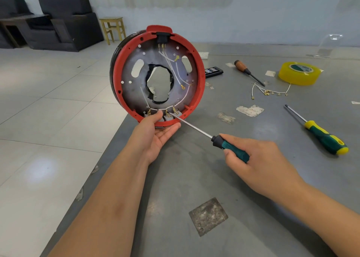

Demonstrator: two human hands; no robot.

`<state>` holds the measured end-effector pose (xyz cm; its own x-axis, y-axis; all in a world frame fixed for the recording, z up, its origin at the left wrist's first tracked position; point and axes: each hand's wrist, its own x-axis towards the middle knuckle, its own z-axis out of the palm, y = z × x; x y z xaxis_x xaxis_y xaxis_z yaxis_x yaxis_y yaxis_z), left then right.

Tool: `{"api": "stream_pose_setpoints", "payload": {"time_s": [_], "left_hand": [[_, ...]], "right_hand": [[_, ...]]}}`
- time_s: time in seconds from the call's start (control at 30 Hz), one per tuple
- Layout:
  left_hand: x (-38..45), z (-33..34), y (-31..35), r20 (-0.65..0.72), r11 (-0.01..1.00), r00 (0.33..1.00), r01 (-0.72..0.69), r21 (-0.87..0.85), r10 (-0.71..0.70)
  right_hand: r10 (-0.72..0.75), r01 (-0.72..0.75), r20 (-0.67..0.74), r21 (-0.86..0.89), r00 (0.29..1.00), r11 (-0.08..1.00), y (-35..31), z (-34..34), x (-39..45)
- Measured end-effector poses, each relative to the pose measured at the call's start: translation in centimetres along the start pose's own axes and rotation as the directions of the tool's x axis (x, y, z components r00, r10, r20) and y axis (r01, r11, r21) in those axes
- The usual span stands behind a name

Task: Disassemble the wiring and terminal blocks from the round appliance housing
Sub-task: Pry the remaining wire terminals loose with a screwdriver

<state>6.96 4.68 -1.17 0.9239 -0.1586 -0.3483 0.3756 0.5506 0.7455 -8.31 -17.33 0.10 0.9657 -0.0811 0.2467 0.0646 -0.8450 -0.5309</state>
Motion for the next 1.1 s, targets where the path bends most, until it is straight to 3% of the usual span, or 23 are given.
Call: {"api": "stream_pose_setpoints", "payload": {"time_s": [0.53,1.1], "left_hand": [[-0.1,-0.5,0.1,0.109,0.982,0.994,-0.014,0.19,-0.007],[-0.5,0.9,-0.8,-0.069,0.923,0.989,-0.092,0.374,0.127]], "right_hand": [[0.149,-0.188,0.174,0.237,0.974,0.953,0.9,-3.8,2.3],[0.134,-0.181,0.194,0.249,0.972,0.951,1.3,-3.8,2.3]]}}
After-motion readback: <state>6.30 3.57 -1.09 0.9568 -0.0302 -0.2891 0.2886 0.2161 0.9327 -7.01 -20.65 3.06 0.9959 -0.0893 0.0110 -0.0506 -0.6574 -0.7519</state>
